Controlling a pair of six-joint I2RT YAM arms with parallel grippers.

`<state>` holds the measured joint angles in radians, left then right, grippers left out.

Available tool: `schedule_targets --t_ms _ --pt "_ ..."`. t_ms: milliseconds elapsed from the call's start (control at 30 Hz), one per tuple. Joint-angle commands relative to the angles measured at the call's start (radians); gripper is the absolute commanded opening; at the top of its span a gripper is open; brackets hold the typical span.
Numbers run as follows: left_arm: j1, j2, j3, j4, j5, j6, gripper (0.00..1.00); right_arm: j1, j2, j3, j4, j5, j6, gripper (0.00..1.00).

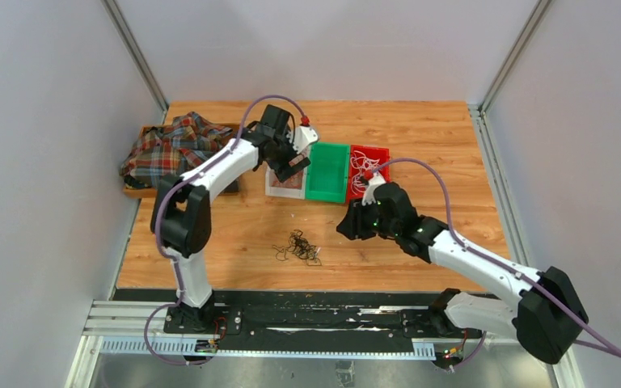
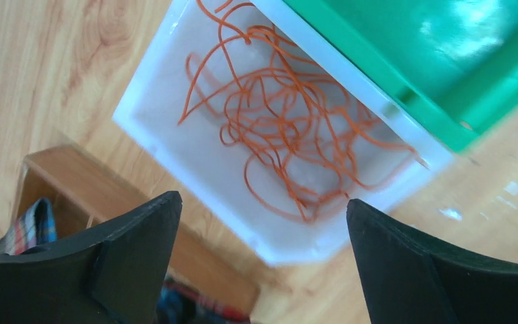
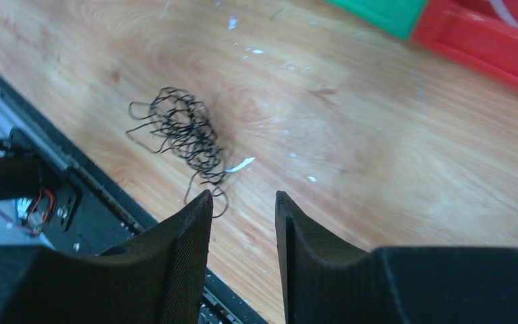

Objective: Untangle the cables

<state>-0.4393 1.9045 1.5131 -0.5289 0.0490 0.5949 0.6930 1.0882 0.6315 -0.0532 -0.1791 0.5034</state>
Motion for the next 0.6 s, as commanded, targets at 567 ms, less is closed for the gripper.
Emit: schedule_targets --t_ms 567 --pt "-0.088 -0.515 -0.457 -0.3 0.321 0.034 0.93 0.251 0.339 0.148 0.131 -0.085 -0.109 0.43"
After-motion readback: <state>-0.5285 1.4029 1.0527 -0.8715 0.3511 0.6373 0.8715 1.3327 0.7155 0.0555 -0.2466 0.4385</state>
